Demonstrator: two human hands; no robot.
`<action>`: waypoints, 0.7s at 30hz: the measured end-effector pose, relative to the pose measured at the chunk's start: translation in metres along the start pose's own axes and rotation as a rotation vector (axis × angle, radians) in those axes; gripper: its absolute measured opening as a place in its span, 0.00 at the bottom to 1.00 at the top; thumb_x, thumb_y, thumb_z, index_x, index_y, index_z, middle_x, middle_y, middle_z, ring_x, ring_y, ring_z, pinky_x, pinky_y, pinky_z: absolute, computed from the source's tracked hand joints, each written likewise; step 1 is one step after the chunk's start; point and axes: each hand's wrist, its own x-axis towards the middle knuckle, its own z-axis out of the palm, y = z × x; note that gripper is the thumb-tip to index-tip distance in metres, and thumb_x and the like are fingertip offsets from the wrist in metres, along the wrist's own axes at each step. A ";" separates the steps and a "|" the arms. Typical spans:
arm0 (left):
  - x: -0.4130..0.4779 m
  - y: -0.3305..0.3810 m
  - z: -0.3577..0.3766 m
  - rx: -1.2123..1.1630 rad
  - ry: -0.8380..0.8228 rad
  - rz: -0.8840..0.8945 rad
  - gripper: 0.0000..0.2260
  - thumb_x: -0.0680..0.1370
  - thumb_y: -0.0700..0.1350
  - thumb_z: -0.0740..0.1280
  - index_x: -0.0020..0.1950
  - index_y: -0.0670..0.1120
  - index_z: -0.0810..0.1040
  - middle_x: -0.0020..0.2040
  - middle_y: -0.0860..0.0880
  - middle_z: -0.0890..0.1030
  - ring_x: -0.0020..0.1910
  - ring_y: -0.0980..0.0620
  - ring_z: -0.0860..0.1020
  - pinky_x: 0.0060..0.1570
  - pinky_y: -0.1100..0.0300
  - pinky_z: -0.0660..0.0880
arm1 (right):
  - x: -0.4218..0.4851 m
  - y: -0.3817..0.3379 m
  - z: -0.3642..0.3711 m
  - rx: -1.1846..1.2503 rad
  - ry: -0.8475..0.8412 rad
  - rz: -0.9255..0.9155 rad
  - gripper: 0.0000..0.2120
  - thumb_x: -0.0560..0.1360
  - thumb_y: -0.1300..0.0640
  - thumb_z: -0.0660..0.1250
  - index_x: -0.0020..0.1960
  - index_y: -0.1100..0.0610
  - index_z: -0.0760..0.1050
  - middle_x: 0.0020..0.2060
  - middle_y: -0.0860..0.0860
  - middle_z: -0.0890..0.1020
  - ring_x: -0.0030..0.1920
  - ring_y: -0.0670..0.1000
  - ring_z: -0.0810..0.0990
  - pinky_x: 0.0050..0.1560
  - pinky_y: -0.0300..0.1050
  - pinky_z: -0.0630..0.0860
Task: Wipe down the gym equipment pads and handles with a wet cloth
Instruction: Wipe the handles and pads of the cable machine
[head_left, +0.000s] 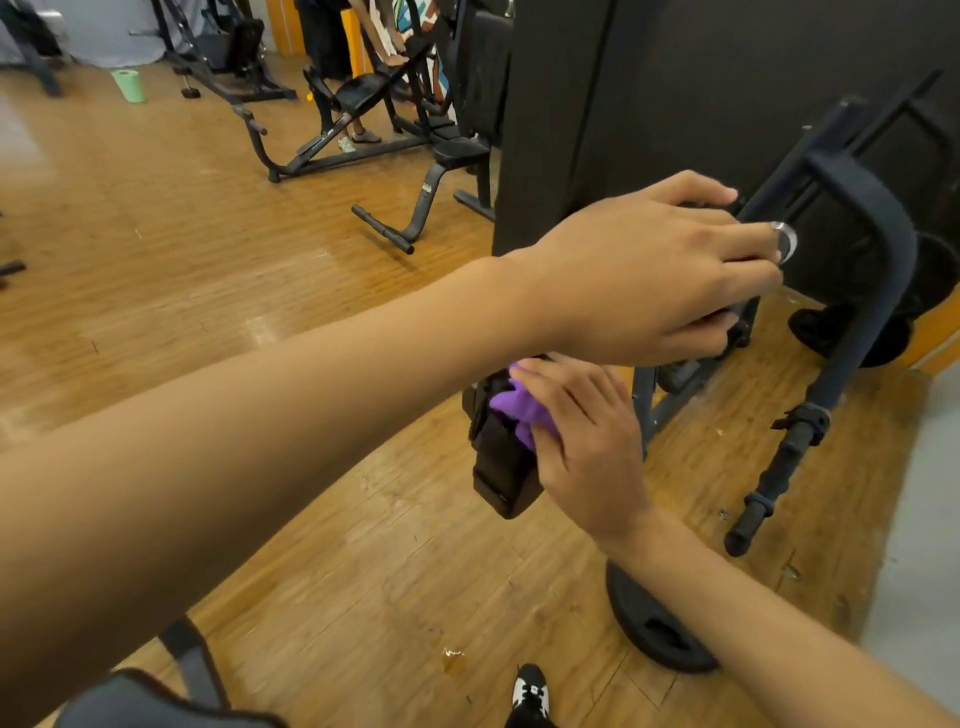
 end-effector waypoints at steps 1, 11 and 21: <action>0.001 0.001 0.001 0.004 0.004 -0.007 0.23 0.83 0.51 0.51 0.69 0.45 0.79 0.69 0.46 0.79 0.65 0.48 0.79 0.76 0.48 0.60 | -0.006 -0.006 0.005 0.000 0.000 0.036 0.13 0.83 0.62 0.62 0.64 0.63 0.80 0.62 0.57 0.82 0.68 0.56 0.77 0.74 0.55 0.68; 0.000 -0.002 -0.001 -0.009 -0.012 -0.018 0.26 0.82 0.52 0.48 0.70 0.46 0.78 0.71 0.47 0.77 0.64 0.47 0.79 0.74 0.49 0.61 | -0.026 0.001 0.014 -0.112 -0.190 -0.353 0.14 0.83 0.62 0.60 0.62 0.59 0.82 0.63 0.57 0.82 0.69 0.57 0.77 0.76 0.56 0.65; 0.004 -0.001 -0.005 0.011 -0.063 -0.028 0.24 0.81 0.54 0.49 0.70 0.48 0.75 0.68 0.49 0.77 0.65 0.49 0.78 0.77 0.51 0.57 | -0.050 -0.013 0.027 -0.149 -0.154 -0.401 0.13 0.84 0.62 0.62 0.56 0.56 0.86 0.56 0.54 0.86 0.63 0.54 0.82 0.77 0.52 0.62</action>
